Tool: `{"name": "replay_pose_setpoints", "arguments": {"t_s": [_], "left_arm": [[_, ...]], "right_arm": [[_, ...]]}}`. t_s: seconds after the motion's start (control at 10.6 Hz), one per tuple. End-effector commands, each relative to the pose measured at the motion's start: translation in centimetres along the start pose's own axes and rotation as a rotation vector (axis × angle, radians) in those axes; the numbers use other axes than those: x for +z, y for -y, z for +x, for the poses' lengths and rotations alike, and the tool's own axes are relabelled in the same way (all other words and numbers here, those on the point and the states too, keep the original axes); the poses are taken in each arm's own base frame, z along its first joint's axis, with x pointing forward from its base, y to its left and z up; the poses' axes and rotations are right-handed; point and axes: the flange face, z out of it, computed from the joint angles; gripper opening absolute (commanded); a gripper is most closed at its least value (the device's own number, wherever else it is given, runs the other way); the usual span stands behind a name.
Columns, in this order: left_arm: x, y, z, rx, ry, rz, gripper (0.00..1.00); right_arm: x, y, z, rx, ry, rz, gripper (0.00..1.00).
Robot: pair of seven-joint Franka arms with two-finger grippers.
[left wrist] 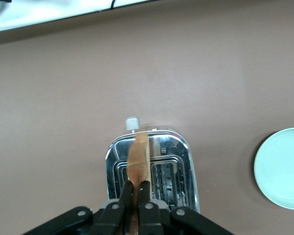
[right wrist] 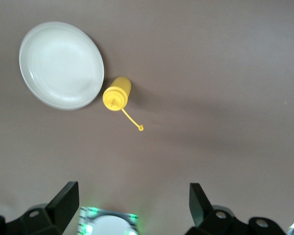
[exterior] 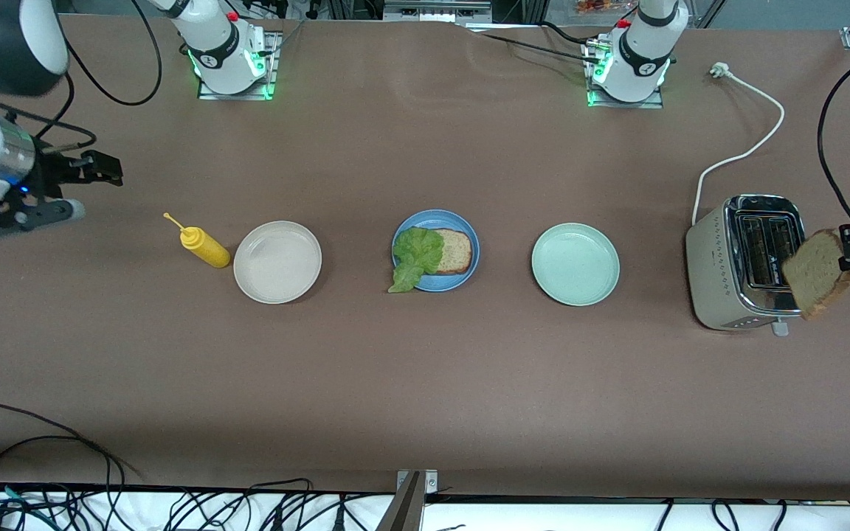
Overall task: Make sandwich in blue plate with both arms
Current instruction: 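Carry the toast slice over the blue plate with the left gripper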
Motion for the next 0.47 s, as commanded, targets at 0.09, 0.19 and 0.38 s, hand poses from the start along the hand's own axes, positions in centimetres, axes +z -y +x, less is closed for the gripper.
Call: {"name": "replay_pose_setpoints", "arguments": {"t_s": [0.09,0.19,0.38], "left_arm": [[-5.2,-4.4,1.8,-0.007,0.013,-0.053,0.0],[-6.0,-6.8,2.1,-0.027,0.044,-0.07,0.0],[-5.7,-12.2,2.6,-0.056,0.098,-0.109,0.0]], "right_arm": [[-3.6,-3.5,-5.0,0.286,-0.1,0.098,1.0],[-4.6,-4.7,-6.0,0.305,-0.105,0.128,1.0],[-7.0,-5.6,-7.3,0.325,-0.087,0.134,1.0]]}}
